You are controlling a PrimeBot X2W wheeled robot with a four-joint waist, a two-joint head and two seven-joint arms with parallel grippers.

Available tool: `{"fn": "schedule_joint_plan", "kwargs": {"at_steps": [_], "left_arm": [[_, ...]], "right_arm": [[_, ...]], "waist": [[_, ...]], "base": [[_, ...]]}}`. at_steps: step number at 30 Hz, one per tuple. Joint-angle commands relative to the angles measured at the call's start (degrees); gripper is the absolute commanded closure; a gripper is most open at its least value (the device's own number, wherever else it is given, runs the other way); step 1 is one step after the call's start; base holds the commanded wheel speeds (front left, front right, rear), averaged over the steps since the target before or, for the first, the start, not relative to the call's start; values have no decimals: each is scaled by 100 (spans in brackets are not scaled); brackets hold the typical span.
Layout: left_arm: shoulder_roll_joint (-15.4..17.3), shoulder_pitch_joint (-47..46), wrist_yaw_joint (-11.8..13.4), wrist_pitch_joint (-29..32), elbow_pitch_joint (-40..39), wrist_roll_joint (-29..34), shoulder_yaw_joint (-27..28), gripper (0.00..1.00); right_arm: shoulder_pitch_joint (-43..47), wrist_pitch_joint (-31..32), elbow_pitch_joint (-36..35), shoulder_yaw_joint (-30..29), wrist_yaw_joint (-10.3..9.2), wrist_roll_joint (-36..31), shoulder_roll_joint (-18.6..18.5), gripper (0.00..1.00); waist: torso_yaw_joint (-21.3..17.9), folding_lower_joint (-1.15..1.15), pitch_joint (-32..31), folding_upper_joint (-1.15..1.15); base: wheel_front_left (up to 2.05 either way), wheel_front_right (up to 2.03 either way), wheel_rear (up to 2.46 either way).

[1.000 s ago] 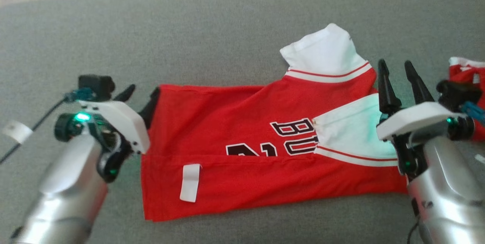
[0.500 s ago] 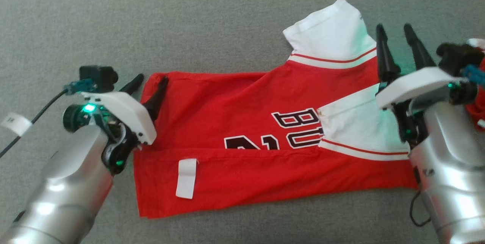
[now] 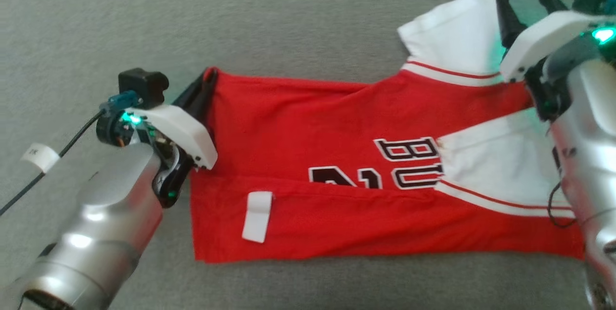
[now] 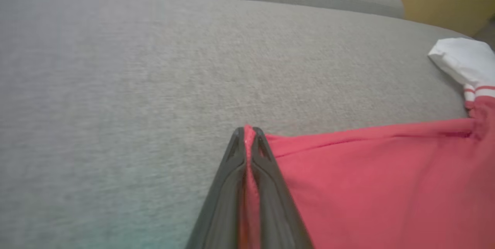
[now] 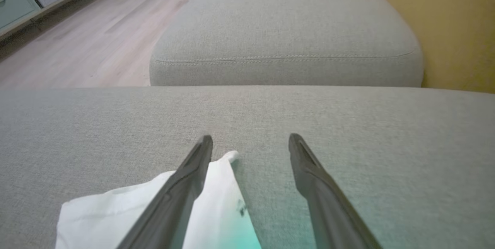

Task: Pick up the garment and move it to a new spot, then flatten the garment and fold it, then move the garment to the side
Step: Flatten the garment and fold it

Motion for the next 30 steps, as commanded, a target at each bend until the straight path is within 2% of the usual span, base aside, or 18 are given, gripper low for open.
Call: {"fn": "schedule_joint_plan", "kwargs": {"at_steps": [1, 9, 10, 11, 12, 19, 25, 30], "left_arm": [[121, -313, 65, -249, 32, 72, 211, 100], [-268, -473, 35, -717, 284, 78, 196, 100], [-291, -482, 29, -752, 308, 74, 193, 100], [-312, -488, 23, -787, 329, 64, 196, 100], [-331, -493, 19, -826, 349, 50, 209, 100], [-371, -610, 72, -1028, 502, 90, 354, 100], [-284, -829, 491, -1111, 208, 420, 975, 100], [-259, -439, 717, -1114, -309, 983, 1662, 100]], "right_arm": [[-202, 162, 47, 94, -4, -65, -20, 0], [-582, 621, 935, -25, -4, -346, -137, 0], [-608, 619, 983, -5, -4, -364, -121, 24], [-637, 574, 997, 12, -4, -358, -101, 98], [-673, 506, 1007, 9, -4, -347, -100, 100], [-918, -62, 1076, -56, -4, -452, -223, 100], [-1195, -1144, 1042, -350, -4, -572, -250, 100], [-1089, -1488, 914, -440, -4, -445, -54, 100]], "waist": [[238, -1, 101, 0], [670, -1, 202, 0], [690, -1, 208, 0], [705, -1, 212, 0], [716, -1, 216, 0], [721, -1, 184, 0], [641, -1, 129, 0], [463, -1, -54, 0]], "base": [[0, 0, 0], [0, 0, 0], [0, 0, 0], [0, 0, 0], [0, 0, 0], [0, 0, 0], [0, 0, 0], [0, 0, 0]]}}
